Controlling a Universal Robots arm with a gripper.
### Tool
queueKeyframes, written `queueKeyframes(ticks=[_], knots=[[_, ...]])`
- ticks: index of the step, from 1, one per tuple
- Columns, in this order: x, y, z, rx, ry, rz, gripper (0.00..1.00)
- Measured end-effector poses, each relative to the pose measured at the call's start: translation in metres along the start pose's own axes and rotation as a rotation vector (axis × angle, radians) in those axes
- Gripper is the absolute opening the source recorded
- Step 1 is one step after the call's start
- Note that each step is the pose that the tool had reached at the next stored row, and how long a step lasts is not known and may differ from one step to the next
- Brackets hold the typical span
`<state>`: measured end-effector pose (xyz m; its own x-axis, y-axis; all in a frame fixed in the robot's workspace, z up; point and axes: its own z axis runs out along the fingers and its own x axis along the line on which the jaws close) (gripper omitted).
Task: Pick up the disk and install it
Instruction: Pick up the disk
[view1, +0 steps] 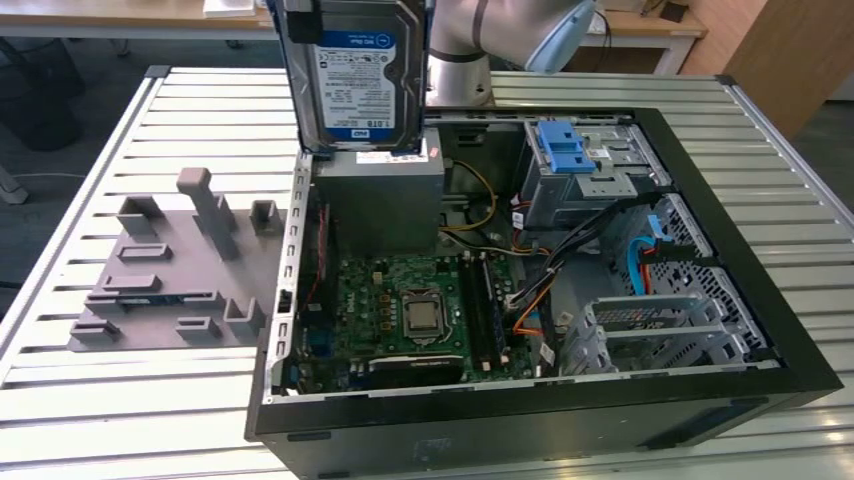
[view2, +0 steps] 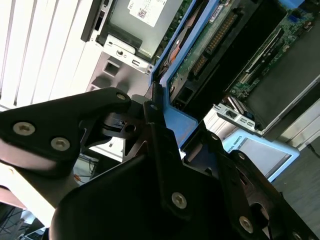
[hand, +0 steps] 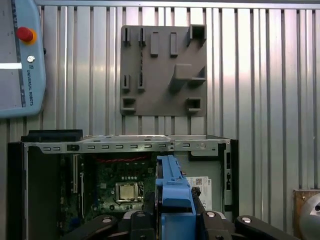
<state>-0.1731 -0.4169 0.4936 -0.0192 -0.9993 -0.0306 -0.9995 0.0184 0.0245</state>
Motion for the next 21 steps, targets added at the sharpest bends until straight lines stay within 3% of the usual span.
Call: queueKeyframes(ticks=[6,21], knots=[[0.0035,-0.0071,0.0007,0.0002,0.0,0.0,0.36],[0.0033,-0.0253,0.0028,0.0019,-0.0001,0.0,0.36]])
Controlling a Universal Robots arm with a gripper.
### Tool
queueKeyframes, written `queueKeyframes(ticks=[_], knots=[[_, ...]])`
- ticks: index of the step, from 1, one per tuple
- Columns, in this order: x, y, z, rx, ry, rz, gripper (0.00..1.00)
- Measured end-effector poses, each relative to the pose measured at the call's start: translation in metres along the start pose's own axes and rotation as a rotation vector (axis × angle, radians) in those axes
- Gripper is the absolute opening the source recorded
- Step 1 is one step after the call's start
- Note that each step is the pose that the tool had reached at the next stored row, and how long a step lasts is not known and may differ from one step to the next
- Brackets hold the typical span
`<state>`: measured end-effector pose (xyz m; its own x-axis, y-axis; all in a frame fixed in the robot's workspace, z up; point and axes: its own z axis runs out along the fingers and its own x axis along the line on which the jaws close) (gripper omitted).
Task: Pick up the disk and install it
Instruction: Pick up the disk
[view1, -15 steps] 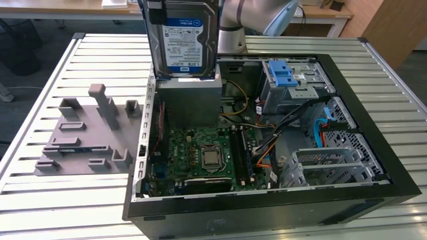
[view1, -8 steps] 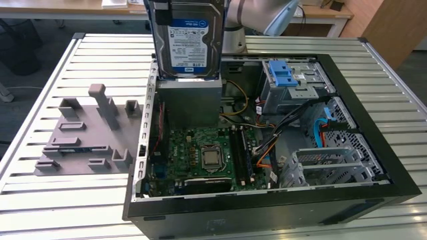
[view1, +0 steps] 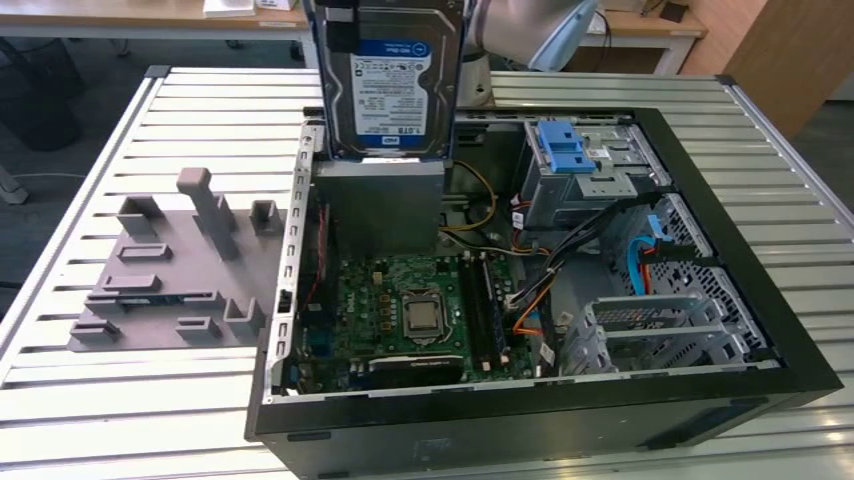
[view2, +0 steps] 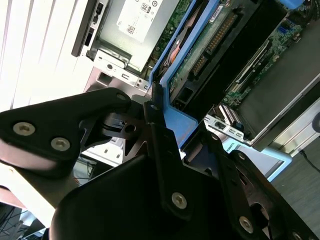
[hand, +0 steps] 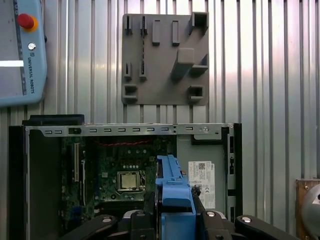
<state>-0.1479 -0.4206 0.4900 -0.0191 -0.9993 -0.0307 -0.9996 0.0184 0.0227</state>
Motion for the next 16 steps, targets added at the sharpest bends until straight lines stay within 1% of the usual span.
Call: queueKeyframes(ticks=[7,16], knots=[[-0.0001,-0.0074,0.0013,0.001,0.0,0.0,0.36],[-0.0002,-0.0117,0.0027,0.0026,0.0,0.0,0.36]])
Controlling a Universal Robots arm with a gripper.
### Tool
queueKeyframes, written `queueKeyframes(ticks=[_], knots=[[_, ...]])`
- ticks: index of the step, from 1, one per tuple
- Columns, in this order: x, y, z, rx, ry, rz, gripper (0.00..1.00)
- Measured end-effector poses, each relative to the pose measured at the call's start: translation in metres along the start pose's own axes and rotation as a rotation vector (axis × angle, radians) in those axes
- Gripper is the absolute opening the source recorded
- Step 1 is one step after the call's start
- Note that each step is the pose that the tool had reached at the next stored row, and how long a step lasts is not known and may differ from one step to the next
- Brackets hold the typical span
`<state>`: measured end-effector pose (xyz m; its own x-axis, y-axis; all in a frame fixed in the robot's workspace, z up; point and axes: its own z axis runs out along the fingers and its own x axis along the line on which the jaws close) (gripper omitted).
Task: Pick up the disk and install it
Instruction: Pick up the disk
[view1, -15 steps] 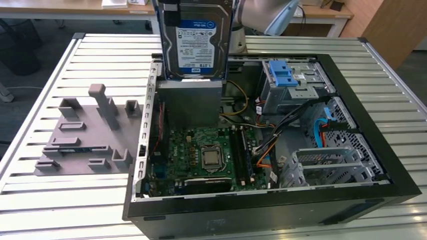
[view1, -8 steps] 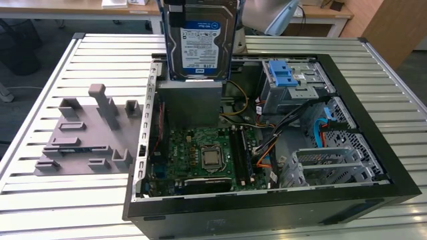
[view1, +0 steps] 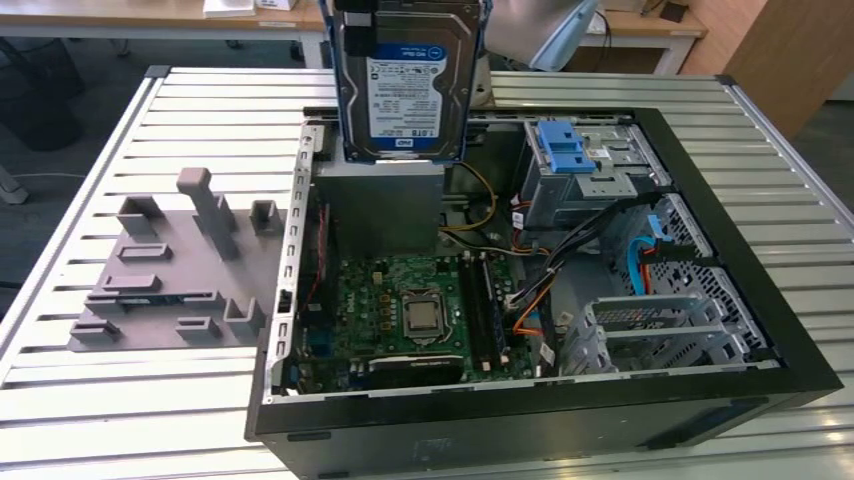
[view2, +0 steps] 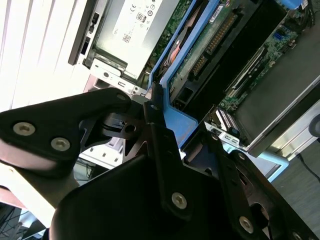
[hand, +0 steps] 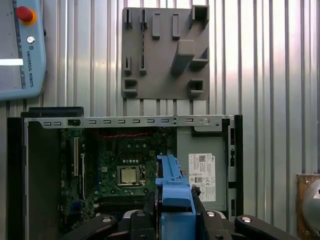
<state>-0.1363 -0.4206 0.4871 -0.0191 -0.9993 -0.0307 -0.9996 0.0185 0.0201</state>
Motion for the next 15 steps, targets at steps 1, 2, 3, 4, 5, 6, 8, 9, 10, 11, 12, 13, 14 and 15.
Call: queueKeyframes(ticks=[1,2,3,4,5,6,8,9,10,11,12,13,14,15], knots=[[0.0,-0.0005,0.0001,0.0001,0.0,0.0,0.36],[0.0,-0.0013,0.0002,0.0002,0.0,0.0,0.36],[-0.0001,-0.0024,0.0003,0.0001,0.0001,0.0,0.36],[-0.0001,-0.0036,0.0004,0.0003,0.0,0.0,0.36],[-0.0001,-0.0048,0.0005,0.0003,0.0,0.0,0.36],[-0.0001,-0.0062,0.0005,0.0002,0.0001,0.0,0.36],[-0.0001,-0.0097,0.0007,0.0003,0.0,0.0,0.36],[-0.0002,-0.012,0.0008,0.0003,-0.0001,0.0,0.36],[-0.0002,-0.0144,0.0008,0.0003,0.0,0.0,0.36],[-0.0003,-0.0166,0.0009,0.0002,0.0001,0.0,0.36],[-0.0003,-0.0187,0.001,0.0003,0.0,0.0,0.36],[-0.0003,-0.0209,0.0011,0.0003,0.0,0.0,0.36],[-0.0004,-0.0235,0.0011,0.0003,0.0,0.0,0.36],[-0.0004,-0.0262,0.0011,0.0002,0.0001,0.0,0.36]])
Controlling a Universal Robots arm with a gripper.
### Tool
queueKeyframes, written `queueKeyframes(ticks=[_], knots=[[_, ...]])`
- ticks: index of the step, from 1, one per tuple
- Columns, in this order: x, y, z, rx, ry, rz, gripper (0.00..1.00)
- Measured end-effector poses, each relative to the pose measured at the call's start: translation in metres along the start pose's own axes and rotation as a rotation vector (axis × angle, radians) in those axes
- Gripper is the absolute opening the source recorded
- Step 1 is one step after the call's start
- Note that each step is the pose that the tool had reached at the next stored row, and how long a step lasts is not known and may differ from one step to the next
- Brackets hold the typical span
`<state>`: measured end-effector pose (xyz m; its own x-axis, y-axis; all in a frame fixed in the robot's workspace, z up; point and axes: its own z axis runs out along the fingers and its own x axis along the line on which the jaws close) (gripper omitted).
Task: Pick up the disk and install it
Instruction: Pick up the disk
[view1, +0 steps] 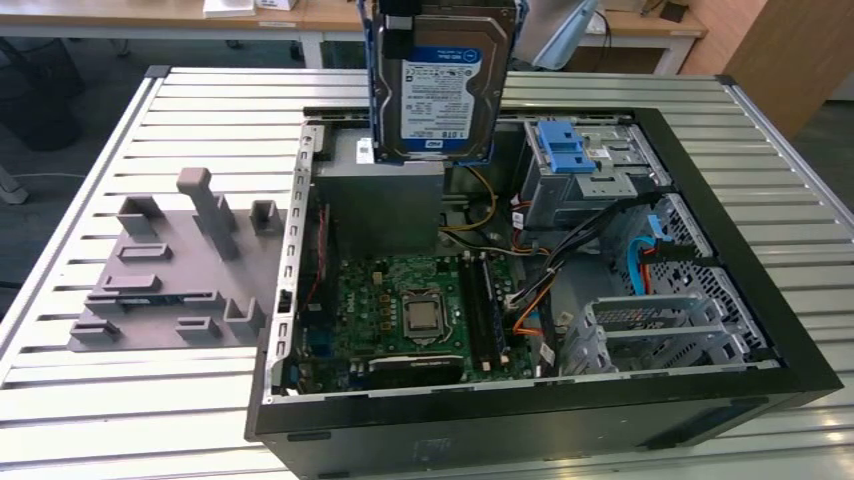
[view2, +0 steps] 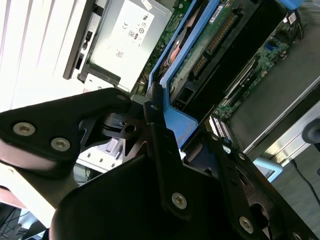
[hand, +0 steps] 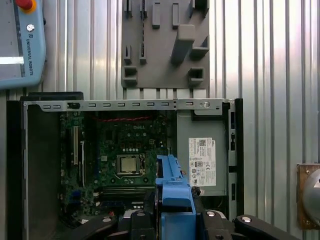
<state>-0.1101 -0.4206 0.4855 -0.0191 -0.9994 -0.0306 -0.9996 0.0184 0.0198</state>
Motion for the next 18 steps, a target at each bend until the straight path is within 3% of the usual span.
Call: queueKeyframes(ticks=[7,18], knots=[[-0.0002,-0.0169,0.0007,0.0001,-0.0001,0.0,0.36],[0.0071,-0.0235,0.0026,0.0002,-0.0002,0.0,0.36]])
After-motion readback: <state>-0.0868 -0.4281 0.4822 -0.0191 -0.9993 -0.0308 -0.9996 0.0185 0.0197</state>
